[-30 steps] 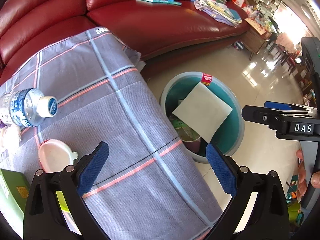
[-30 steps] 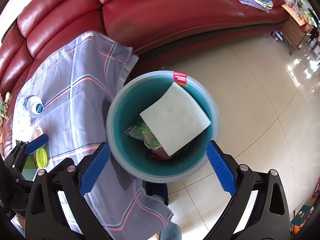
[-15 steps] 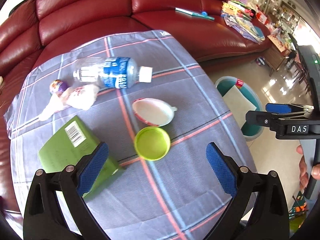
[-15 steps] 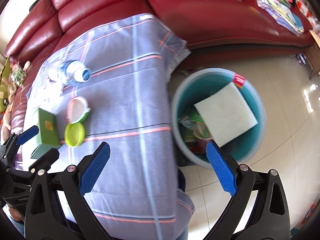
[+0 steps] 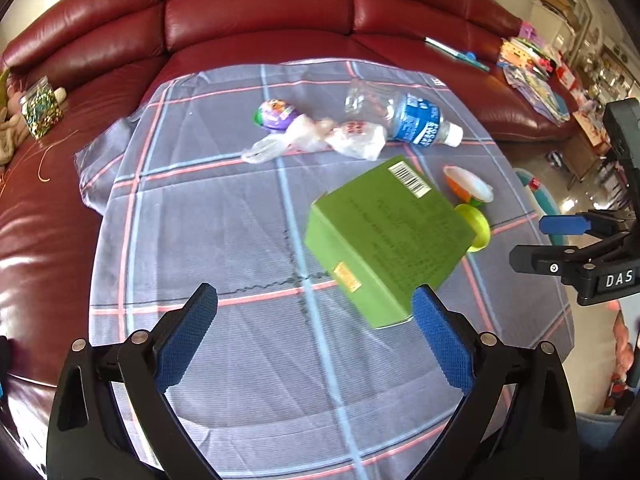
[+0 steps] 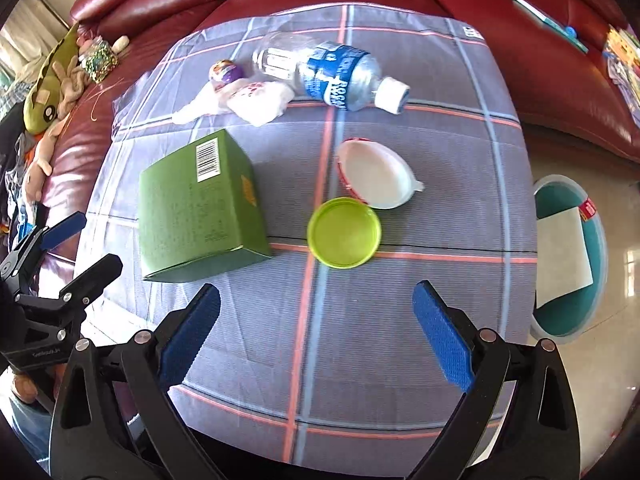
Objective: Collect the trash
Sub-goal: 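Close the left gripper on the green box and lift it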
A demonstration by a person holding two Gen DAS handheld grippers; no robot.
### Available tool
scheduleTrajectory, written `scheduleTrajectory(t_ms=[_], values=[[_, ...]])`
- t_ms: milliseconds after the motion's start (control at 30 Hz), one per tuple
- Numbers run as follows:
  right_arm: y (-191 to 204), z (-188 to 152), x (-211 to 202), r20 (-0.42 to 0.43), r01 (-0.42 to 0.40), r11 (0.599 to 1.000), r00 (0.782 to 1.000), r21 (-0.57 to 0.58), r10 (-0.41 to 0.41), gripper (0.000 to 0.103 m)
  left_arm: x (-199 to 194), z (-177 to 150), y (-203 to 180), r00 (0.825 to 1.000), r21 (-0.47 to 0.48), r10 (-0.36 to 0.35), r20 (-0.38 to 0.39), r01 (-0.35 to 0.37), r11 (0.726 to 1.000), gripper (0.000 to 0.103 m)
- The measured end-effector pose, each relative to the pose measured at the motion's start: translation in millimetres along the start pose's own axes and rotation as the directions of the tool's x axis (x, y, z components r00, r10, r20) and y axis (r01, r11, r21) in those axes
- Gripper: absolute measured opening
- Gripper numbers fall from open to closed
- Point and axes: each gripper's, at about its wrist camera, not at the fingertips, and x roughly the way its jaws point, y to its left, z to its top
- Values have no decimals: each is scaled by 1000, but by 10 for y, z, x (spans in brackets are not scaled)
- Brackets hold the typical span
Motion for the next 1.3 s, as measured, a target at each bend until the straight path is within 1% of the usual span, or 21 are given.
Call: scheduleTrajectory(t_ms=[67, 167, 267, 300, 400, 500, 567, 667, 767, 833, 867, 933, 1033, 1067, 1133, 1200, 1300], values=[[78, 21, 16, 3, 16, 1000, 1000, -2, -16, 93, 79, -73, 135, 1000, -4, 6, -20, -6, 1000, 98], [94, 87, 20, 18, 49, 999, 999, 19, -49, 93, 256, -185, 256, 998, -15, 13, -65, -14, 1000, 98], [127, 170, -20, 54, 90, 996, 994, 16, -91, 93, 374, -253, 337, 996, -53, -20, -84, 15, 998, 98], [141, 203, -24, 58, 92, 996, 994, 9, -92, 92, 387, -264, 347, 996, -64, -34, -84, 29, 998, 98], [270, 260, 11, 55, 114, 993, 992, -37, -112, 84, 406, -284, 342, 995, -76, -60, -79, 54, 996, 98], [346, 285, 103, 44, 154, 985, 988, -74, -151, 79, 434, -284, 321, 994, -75, -69, -81, 63, 995, 98], [334, 276, 176, 30, 177, 980, 984, -85, -175, 77, 448, -284, 313, 993, -82, -82, -84, 75, 994, 98], [255, 278, 184, 41, 169, 983, 985, -71, -166, 77, 462, -276, 292, 992, -88, -96, -86, 88, 992, 98], [174, 300, 168, 55, 199, 977, 979, -71, -195, 76, 470, -270, 253, 989, -90, -118, -91, 109, 990, 98], [83, 312, 163, 62, 234, 970, 971, -59, -230, 75, 464, -264, 211, 986, -92, -139, -91, 131, 987, 98], [27, 311, 173, 54, 230, 972, 972, -48, -227, 73, 464, -256, 187, 984, -95, -153, -92, 145, 985, 98], [-53, 310, 190, 45, 213, 976, 976, -38, -211, 61, 470, -233, 135, 978, -103, -188, -94, 179, 979, 98], [-104, 264, 350, -20, 168, 985, 986, -39, -168, 51, 465, -158, 69, 960, -135, -266, -89, 253, 958, 98], [-89, 241, 397, -30, 153, 987, 988, -48, -155, 50, 450, -122, 48, 953, -146, -292, -81, 278, 949, 98], [-63, 208, 448, -34, 121, 991, 992, -59, -123, 50, 406, -50, -6, 946, -155, -318, -62, 306, 939, 98], [-65, 193, 432, -27, 102, 992, 994, -68, -104, 50, 368, 24, -60, 950, -151, -308, -51, 298, 943, 98], [-171, 164, 337, -10, 87, 994, 996, -60, -87, 50, 309, 116, -134, 955, -142, -296, -39, 287, 947, 98]])
